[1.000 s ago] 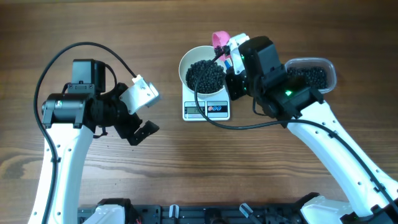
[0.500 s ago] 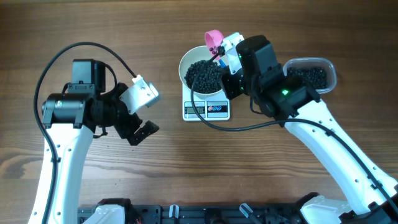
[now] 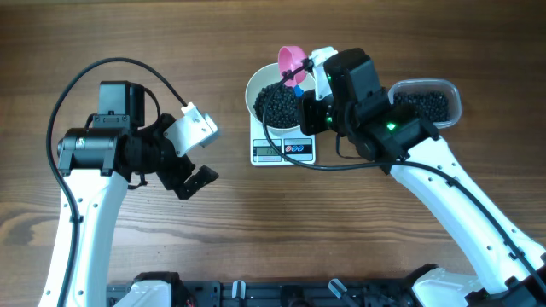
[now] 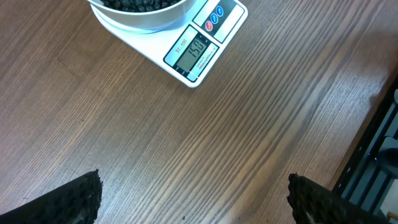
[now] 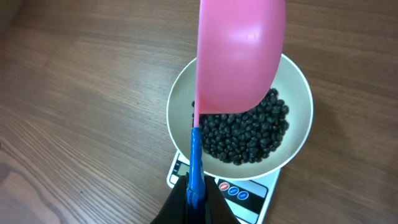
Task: Scoop item into bowl and weigh 150g on scale
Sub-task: 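Hold the scoop over the white bowl and tip beans in slowly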
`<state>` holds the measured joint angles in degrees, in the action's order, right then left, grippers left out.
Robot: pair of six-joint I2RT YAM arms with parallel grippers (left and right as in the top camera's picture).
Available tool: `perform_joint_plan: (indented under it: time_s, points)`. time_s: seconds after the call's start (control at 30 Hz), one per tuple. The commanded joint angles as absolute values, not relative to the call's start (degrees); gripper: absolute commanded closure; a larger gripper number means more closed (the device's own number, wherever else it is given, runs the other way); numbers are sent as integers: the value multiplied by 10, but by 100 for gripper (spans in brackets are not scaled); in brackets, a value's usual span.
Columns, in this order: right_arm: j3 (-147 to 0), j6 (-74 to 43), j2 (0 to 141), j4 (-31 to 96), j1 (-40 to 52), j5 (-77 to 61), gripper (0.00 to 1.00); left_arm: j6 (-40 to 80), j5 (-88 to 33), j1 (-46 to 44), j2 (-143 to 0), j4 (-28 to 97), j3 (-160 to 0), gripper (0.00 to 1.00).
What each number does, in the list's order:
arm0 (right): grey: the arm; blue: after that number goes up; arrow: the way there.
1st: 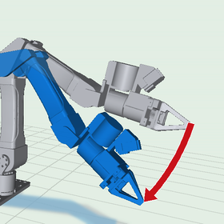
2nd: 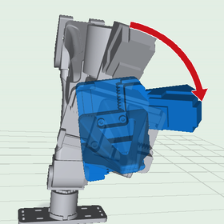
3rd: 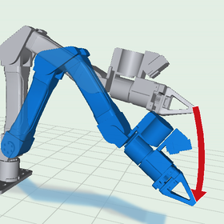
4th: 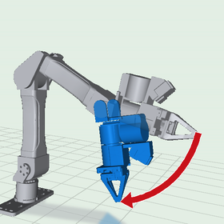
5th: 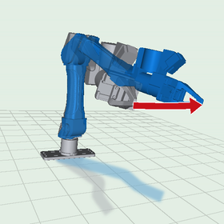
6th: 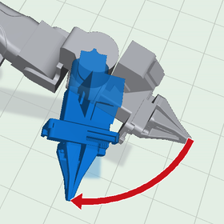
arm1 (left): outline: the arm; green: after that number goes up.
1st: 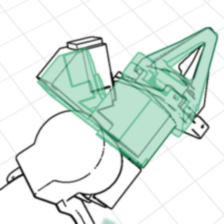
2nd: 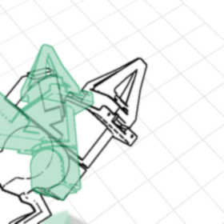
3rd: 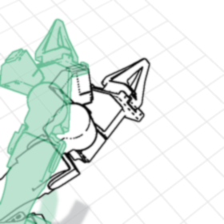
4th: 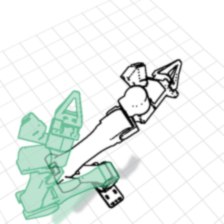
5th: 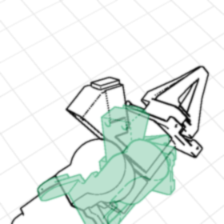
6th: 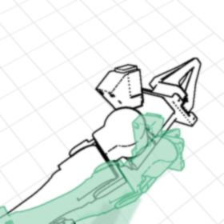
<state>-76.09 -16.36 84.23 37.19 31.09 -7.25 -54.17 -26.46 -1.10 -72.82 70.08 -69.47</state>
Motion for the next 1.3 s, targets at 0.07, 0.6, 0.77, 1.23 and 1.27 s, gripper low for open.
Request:
perform_joint_plan:
  time_s: [0.07,0.6,0.77,1.23,1.27]
  points:
    - [-758,-165,849,369,312,-54,96,-553,-274,-7,-727,700,-692,0]
    - [-758,-221,849,369,312,-54,96,-553,-274,-7,-727,700,-692,0]
    - [-758,-124,850,382,312,15,96,-553,-274,-7,-727,700,-692,0]
    - [-761,-82,870,399,312,-70,96,-553,-274,-7,-727,700,-692,0]
    - [-761,-89,870,400,312,-81,96,-553,-274,-7,-727,700,-692,0]
